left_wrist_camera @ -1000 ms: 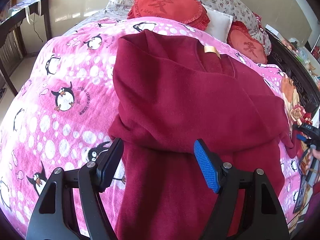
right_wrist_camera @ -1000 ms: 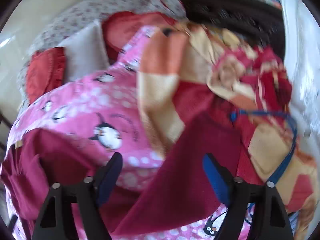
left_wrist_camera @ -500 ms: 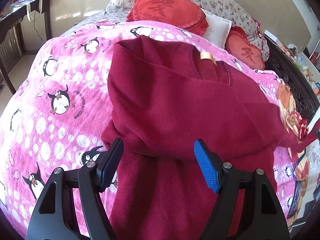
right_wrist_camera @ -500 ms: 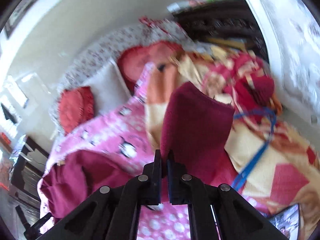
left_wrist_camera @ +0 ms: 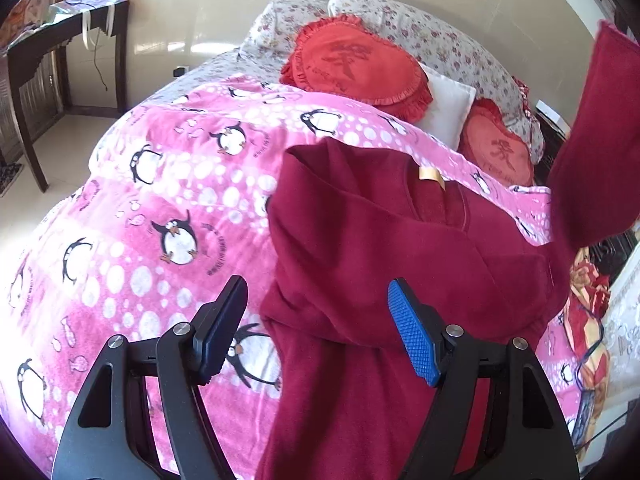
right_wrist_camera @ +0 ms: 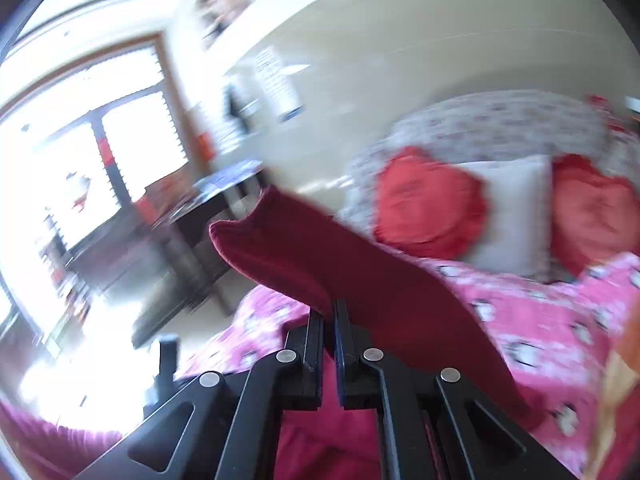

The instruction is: Fold small clothes

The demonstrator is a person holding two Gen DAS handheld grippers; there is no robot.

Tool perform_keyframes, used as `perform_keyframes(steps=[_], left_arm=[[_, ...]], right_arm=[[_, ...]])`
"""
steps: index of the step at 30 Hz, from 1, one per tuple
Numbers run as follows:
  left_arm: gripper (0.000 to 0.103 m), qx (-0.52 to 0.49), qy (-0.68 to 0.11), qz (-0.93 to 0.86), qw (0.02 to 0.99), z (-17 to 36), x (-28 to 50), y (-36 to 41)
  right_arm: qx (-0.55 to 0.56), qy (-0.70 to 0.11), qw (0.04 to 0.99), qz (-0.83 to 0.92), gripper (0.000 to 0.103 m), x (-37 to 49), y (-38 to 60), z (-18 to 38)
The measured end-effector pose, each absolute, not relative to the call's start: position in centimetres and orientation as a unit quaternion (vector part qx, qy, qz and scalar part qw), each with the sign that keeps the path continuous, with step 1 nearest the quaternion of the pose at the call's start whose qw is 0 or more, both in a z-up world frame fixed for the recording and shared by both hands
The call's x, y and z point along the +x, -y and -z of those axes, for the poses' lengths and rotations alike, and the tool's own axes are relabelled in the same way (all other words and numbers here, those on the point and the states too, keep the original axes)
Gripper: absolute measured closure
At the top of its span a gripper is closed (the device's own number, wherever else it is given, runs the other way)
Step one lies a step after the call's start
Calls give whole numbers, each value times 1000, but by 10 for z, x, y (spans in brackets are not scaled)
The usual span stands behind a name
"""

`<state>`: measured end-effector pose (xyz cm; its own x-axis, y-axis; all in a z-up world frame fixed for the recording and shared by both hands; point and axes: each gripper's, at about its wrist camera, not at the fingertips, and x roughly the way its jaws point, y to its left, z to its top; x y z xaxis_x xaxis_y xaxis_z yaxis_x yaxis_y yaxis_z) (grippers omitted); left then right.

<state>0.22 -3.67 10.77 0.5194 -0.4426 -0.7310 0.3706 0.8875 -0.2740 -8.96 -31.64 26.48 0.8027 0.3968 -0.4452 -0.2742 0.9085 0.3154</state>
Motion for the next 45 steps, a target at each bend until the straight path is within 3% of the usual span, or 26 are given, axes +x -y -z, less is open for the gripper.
perform_keyframes(steps=[2,4,5,6,9,14,18,28,30,32,33,34,35,45], left_arm=[[30,-41,-430,230,872,-109,3,32],[30,-41,-426,230,874,-110,4,27],[30,-41,-423,230,875,-110,5,24],[30,-42,-421,231,876,-109,5,22],[30,-54,-425,238,872,-103,8,16],[30,-78,-433,267,857,-97,5,16],[29,-26,-454,284,844,-85,0,35],[30,16,-472,307,826,-57,3,69],[41,47,-478,306,822,-54,2,78],[67,74,-476,294,826,-52,-1,80],[73,77,-477,292,825,-51,-1,78],[89,72,-480,290,825,-51,0,75],[94,62,-485,292,822,-52,1,69],[99,81,-455,324,826,-84,-10,64]], right_arm=[[95,-282,937,-182,95,-72,303,-257],[94,-285,941,-154,77,-66,305,-252],[114,-274,946,-133,60,-71,321,-247],[130,-267,947,-124,54,-75,333,-244],[194,-278,935,-104,54,-94,373,-221],[196,-354,912,-67,54,-119,380,-152],[194,-402,893,-62,54,-133,370,-102],[215,-419,879,-68,54,-143,358,-89],[216,-419,879,-68,54,-144,357,-91],[220,-414,881,-68,54,-146,357,-94],[221,-412,881,-67,54,-146,357,-93],[223,-411,882,-66,54,-147,358,-93],[226,-411,881,-65,54,-147,359,-93],[248,-402,880,-54,54,-147,367,-92]])
